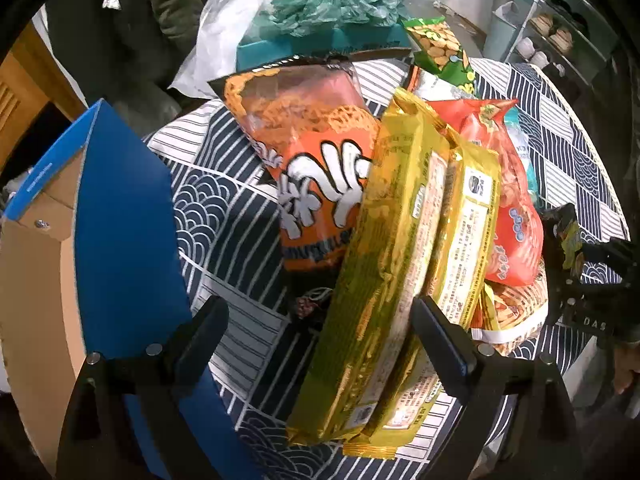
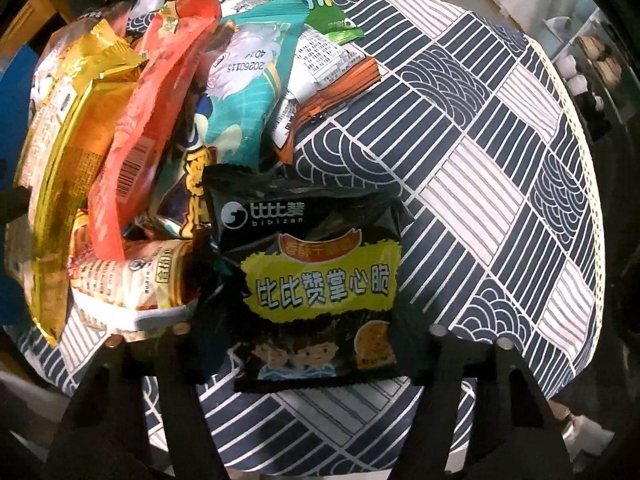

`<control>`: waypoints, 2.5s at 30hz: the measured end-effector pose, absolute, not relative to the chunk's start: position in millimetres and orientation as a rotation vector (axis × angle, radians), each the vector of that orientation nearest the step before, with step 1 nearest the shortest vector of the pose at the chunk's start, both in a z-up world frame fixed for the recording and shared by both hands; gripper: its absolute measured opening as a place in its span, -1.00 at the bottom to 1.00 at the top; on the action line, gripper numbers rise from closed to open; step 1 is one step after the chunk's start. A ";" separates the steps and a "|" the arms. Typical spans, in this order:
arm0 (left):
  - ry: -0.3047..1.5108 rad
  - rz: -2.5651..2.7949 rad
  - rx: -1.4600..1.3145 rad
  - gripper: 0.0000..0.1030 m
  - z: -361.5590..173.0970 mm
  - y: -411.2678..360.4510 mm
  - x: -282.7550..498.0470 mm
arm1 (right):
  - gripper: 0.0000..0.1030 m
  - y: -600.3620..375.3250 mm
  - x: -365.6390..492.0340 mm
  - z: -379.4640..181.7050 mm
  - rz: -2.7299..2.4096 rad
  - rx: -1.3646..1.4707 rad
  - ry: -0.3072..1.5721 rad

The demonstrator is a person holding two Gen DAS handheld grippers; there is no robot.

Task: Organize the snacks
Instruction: 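Grasp a gold wafer bar with the left tool while the right tool grasps the black snack bag, then lift the gold wafer bar and black snack bag and carry both toward the box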

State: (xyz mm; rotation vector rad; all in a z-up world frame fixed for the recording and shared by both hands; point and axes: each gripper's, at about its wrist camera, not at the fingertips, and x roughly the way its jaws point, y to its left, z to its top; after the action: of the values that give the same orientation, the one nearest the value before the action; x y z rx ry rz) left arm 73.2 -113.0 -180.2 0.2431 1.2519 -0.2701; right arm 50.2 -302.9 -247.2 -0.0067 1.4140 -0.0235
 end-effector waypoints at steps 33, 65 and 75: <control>1.092 -0.391 0.247 -0.44 -142.7 -132.4 40.7 | 0.23 -293.8 40.8 -151.6 -0.075 0.020 1.190; 1.210 -0.354 0.160 -0.20 -187.6 -132.2 55.3 | 0.23 -290.0 35.7 -145.7 -0.036 0.057 1.179; 1.210 -0.368 0.145 -0.34 -191.3 -133.4 61.2 | 0.23 -283.1 39.9 -143.0 -0.026 0.046 1.175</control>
State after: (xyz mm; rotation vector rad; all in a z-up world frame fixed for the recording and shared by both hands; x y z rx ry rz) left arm 61.2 -133.4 -191.3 0.1455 1.2102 -0.3678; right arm 39.9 -283.1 -143.0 0.0460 1.1748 -0.0260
